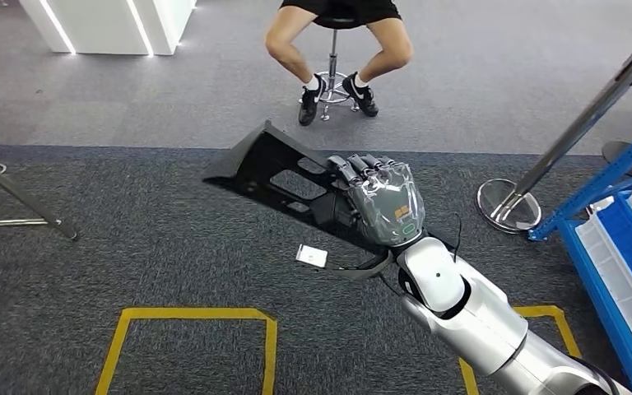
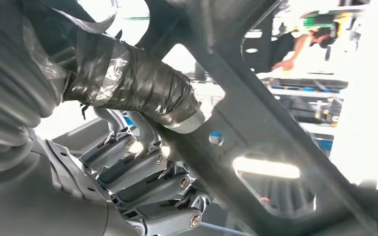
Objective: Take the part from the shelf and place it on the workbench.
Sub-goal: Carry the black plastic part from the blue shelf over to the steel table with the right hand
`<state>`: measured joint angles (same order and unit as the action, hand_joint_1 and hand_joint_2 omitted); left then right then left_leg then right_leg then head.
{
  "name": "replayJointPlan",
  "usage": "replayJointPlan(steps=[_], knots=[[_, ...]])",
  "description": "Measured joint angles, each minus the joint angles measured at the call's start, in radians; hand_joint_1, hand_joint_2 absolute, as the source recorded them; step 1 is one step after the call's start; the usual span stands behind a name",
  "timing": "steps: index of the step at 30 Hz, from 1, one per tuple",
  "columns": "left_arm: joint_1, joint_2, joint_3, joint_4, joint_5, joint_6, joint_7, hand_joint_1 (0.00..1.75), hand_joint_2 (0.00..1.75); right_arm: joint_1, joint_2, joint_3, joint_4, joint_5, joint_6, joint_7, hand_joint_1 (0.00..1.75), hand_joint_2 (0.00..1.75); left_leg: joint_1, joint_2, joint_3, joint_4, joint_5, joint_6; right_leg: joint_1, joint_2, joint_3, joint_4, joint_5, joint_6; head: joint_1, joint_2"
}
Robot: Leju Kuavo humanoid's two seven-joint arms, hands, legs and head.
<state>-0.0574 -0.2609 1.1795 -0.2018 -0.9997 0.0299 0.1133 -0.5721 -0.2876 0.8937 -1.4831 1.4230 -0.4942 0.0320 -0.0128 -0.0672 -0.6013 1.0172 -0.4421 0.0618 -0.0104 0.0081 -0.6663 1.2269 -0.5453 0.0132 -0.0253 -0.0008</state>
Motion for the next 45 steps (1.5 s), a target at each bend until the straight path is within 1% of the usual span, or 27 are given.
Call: replayJointPlan(steps=[2, 4, 6, 8, 10, 11, 13, 14, 16, 18, 19, 21, 23, 25, 27, 28, 29, 31, 33, 35, 36, 37, 39, 41, 43, 44, 45], knots=[[0.000, -0.001, -0.001, 0.001, -0.016, 0.009, -0.004, 0.00, 1.75, 0.000, -0.005, 0.001, 0.001, -0.005, -0.002, 0.001, 1.75, 1.75, -0.002, -0.027, -0.005, 0.007, 0.002, -0.003, 0.005, 0.043, 0.065, -0.129, 0.048, -0.016, 0.000, 0.000], [0.001, -0.001, -0.003, 0.003, -0.035, 0.014, -0.005, 0.00, 1.75, 0.002, -0.022, 0.002, -0.005, -0.011, -0.006, 0.003, 1.75, 1.75, 0.003, -0.051, -0.015, 0.010, 0.007, -0.012, 0.008, 0.071, 0.091, -0.186, 0.057, -0.022, 0.000, 0.000], [0.003, -0.001, -0.008, 0.003, -0.046, 0.015, -0.004, 0.00, 1.75, 0.004, -0.044, 0.002, -0.013, -0.020, -0.011, 0.005, 1.75, 1.75, 0.006, -0.073, -0.022, 0.007, 0.014, -0.024, 0.008, 0.053, 0.096, -0.199, 0.062, -0.025, 0.000, 0.000], [0.005, -0.001, -0.012, 0.003, -0.049, 0.015, -0.003, 0.00, 1.75, 0.005, -0.059, 0.001, -0.019, -0.025, -0.012, 0.006, 1.75, 1.75, 0.003, -0.040, -0.033, 0.026, -0.002, -0.033, 0.003, 0.028, 0.106, -0.221, 0.071, -0.032, 0.000, 0.000], [0.005, 0.000, -0.016, 0.003, -0.049, 0.016, -0.003, 0.00, 1.75, 0.007, -0.068, 0.001, -0.023, -0.026, -0.014, 0.006, 1.75, 1.75, 0.006, 0.025, -0.078, 0.122, -0.060, -0.044, 0.001, 0.001, 0.113, -0.234, 0.078, -0.036, -0.001, 0.000], [0.005, 0.000, -0.017, 0.003, -0.049, 0.016, -0.003, 0.00, 1.75, 0.010, -0.072, 0.001, -0.025, -0.026, -0.014, 0.007, 1.75, 1.75, 0.011, 0.044, -0.109, 0.187, -0.091, -0.051, 0.001, -0.013, 0.112, -0.235, 0.078, -0.037, -0.001, 0.000], [0.005, 0.001, -0.021, 0.003, -0.051, 0.016, -0.004, 0.00, 1.75, 0.017, -0.082, 0.001, -0.028, -0.026, -0.015, 0.008, 1.75, 1.75, 0.022, 0.056, -0.148, 0.268, -0.116, -0.064, 0.000, -0.043, 0.111, -0.233, 0.076, -0.035, -0.002, 0.000], [0.005, 0.002, -0.022, 0.003, -0.051, 0.015, -0.005, 0.00, 1.75, 0.022, -0.090, 0.000, -0.032, -0.026, -0.016, 0.009, 1.75, 1.75, 0.027, 0.061, -0.140, 0.255, -0.100, -0.070, -0.001, -0.058, 0.111, -0.232, 0.074, -0.031, -0.002, 0.000], [0.005, 0.004, -0.024, 0.003, -0.049, 0.014, -0.005, 0.00, 1.75, 0.034, -0.111, -0.004, -0.048, -0.027, -0.018, 0.007, 1.75, 1.75, 0.033, 0.088, -0.074, 0.132, -0.040, -0.076, -0.004, -0.086, 0.113, -0.226, 0.066, -0.021, -0.002, 0.000], [0.005, 0.006, -0.024, 0.003, -0.040, 0.007, -0.004, 0.00, 1.75, 0.046, -0.133, -0.016, -0.064, -0.031, -0.018, 0.000, 1.75, 1.75, 0.028, 0.118, -0.015, 0.025, -0.006, -0.069, -0.002, -0.109, 0.115, -0.218, 0.058, -0.007, 0.000, 0.000], [0.006, 0.007, -0.024, 0.003, -0.034, 0.000, -0.003, 0.00, 1.75, 0.050, -0.141, -0.023, -0.069, -0.034, -0.019, -0.005, 1.75, 1.75, 0.024, 0.123, -0.007, 0.006, -0.004, -0.063, 0.000, -0.118, 0.116, -0.216, 0.056, -0.001, 0.001, 0.000], [0.007, 0.008, -0.023, 0.003, -0.022, -0.012, -0.004, 0.00, 1.75, 0.054, -0.150, -0.035, -0.075, -0.037, -0.020, -0.016, 1.75, 1.75, 0.018, 0.102, -0.009, 0.003, -0.002, -0.045, -0.002, -0.135, 0.119, -0.217, 0.054, 0.011, 0.002, 0.000], [0.006, 0.008, -0.021, 0.003, -0.016, -0.017, -0.005, 0.00, 1.75, 0.054, -0.151, -0.041, -0.079, -0.038, -0.021, -0.025, 1.75, 1.75, 0.018, 0.083, -0.006, -0.005, 0.003, -0.030, -0.010, -0.106, 0.117, -0.201, 0.037, 0.022, 0.002, 0.000], [0.002, 0.008, -0.020, 0.003, -0.017, -0.018, -0.005, 0.00, 1.75, 0.055, -0.152, -0.048, -0.082, -0.039, -0.021, -0.029, 1.75, 1.75, 0.020, 0.064, -0.002, -0.012, 0.007, -0.017, -0.014, -0.044, 0.077, -0.111, -0.018, 0.024, 0.002, 0.000], [-0.001, 0.008, -0.020, 0.003, -0.022, -0.022, -0.005, 0.00, 1.75, 0.057, -0.153, -0.052, -0.083, -0.039, -0.021, -0.031, 1.75, 1.75, 0.017, 0.041, -0.002, -0.011, 0.008, -0.010, -0.012, -0.015, 0.006, 0.028, -0.075, 0.022, 0.003, 0.000], [-0.001, 0.008, -0.020, 0.003, -0.024, -0.025, -0.005, 0.00, 1.75, 0.060, -0.154, -0.052, -0.083, -0.040, -0.021, -0.031, 1.75, 1.75, 0.014, 0.026, -0.003, -0.010, 0.008, -0.009, -0.011, -0.011, -0.018, 0.071, -0.082, 0.021, 0.002, 0.000], [-0.001, 0.008, -0.020, 0.003, -0.026, -0.027, -0.005, 0.00, 1.75, 0.061, -0.155, -0.053, -0.083, -0.040, -0.021, -0.031, 1.75, 1.75, 0.012, 0.011, -0.003, -0.008, 0.008, -0.008, -0.011, -0.009, -0.026, 0.079, -0.069, 0.018, 0.002, 0.000], [0.000, 0.008, -0.020, 0.003, -0.027, -0.028, -0.005, 0.00, 1.75, 0.063, -0.157, -0.056, -0.083, -0.040, -0.021, -0.030, 1.75, 1.75, 0.010, -0.019, -0.003, -0.001, 0.007, -0.009, -0.011, 0.008, 0.011, -0.016, 0.002, 0.009, 0.002, 0.000], [-0.001, 0.008, -0.020, 0.004, -0.027, -0.029, -0.005, 0.00, 1.75, 0.063, -0.161, -0.060, -0.083, -0.040, -0.021, -0.030, 1.75, 1.75, 0.008, -0.047, -0.007, 0.006, 0.007, -0.013, -0.012, 0.058, 0.064, -0.139, 0.054, 0.001, 0.002, 0.000], [-0.001, 0.008, -0.020, 0.004, -0.027, -0.029, -0.005, 0.00, 1.75, 0.063, -0.166, -0.063, -0.084, -0.040, -0.022, -0.030, 1.75, 1.75, 0.011, -0.073, -0.017, 0.008, 0.010, -0.023, -0.010, 0.083, 0.084, -0.188, 0.060, -0.003, 0.002, 0.000], [0.001, 0.008, -0.020, 0.004, -0.027, -0.029, -0.005, 0.00, 1.75, 0.063, -0.167, -0.065, -0.084, -0.040, -0.022, -0.030, 1.75, 1.75, 0.013, -0.087, -0.022, 0.006, 0.013, -0.030, -0.009, 0.072, 0.086, -0.194, 0.061, -0.004, 0.002, 0.000], [0.002, 0.008, -0.020, 0.004, -0.027, -0.030, -0.005, 0.00, 1.75, 0.062, -0.167, -0.065, -0.085, -0.040, -0.022, -0.030, 1.75, 1.75, 0.014, -0.086, -0.026, 0.007, 0.012, -0.036, -0.010, 0.058, 0.090, -0.200, 0.064, -0.008, 0.002, 0.000], [0.003, 0.008, -0.020, 0.004, -0.027, -0.031, -0.006, 0.00, 1.75, 0.061, -0.165, -0.068, -0.086, -0.040, -0.022, -0.030, 1.75, 1.75, 0.010, -0.037, -0.045, 0.040, -0.012, -0.048, -0.014, 0.029, 0.099, -0.216, 0.070, -0.018, 0.000, 0.000], [0.000, 0.008, -0.020, 0.004, -0.027, -0.033, -0.006, 0.00, 1.75, 0.062, -0.165, -0.071, -0.087, -0.040, -0.023, -0.029, 1.75, 1.75, 0.011, 0.032, -0.096, 0.148, -0.072, -0.057, -0.013, -0.001, 0.105, -0.223, 0.068, -0.026, -0.002, 0.000], [0.000, 0.008, -0.020, 0.004, -0.027, -0.037, -0.006, 0.00, 1.75, 0.065, -0.167, -0.073, -0.087, -0.040, -0.023, -0.029, 1.75, 1.75, 0.017, 0.054, -0.154, 0.261, -0.116, -0.066, -0.011, -0.036, 0.108, -0.222, 0.060, -0.027, -0.002, 0.000], [0.000, 0.009, -0.020, 0.004, -0.027, -0.040, -0.006, 0.00, 1.75, 0.067, -0.168, -0.073, -0.087, -0.040, -0.024, -0.030, 1.75, 1.75, 0.019, 0.058, -0.161, 0.276, -0.112, -0.069, -0.011, -0.052, 0.111, -0.222, 0.056, -0.025, -0.003, 0.000], [0.001, 0.009, -0.020, 0.004, -0.027, -0.042, -0.006, 0.00, 1.75, 0.068, -0.168, -0.074, -0.088, -0.040, -0.024, -0.030, 1.75, 1.75, 0.021, 0.063, -0.147, 0.251, -0.090, -0.071, -0.012, -0.068, 0.115, -0.222, 0.052, -0.023, -0.003, 0.000]])
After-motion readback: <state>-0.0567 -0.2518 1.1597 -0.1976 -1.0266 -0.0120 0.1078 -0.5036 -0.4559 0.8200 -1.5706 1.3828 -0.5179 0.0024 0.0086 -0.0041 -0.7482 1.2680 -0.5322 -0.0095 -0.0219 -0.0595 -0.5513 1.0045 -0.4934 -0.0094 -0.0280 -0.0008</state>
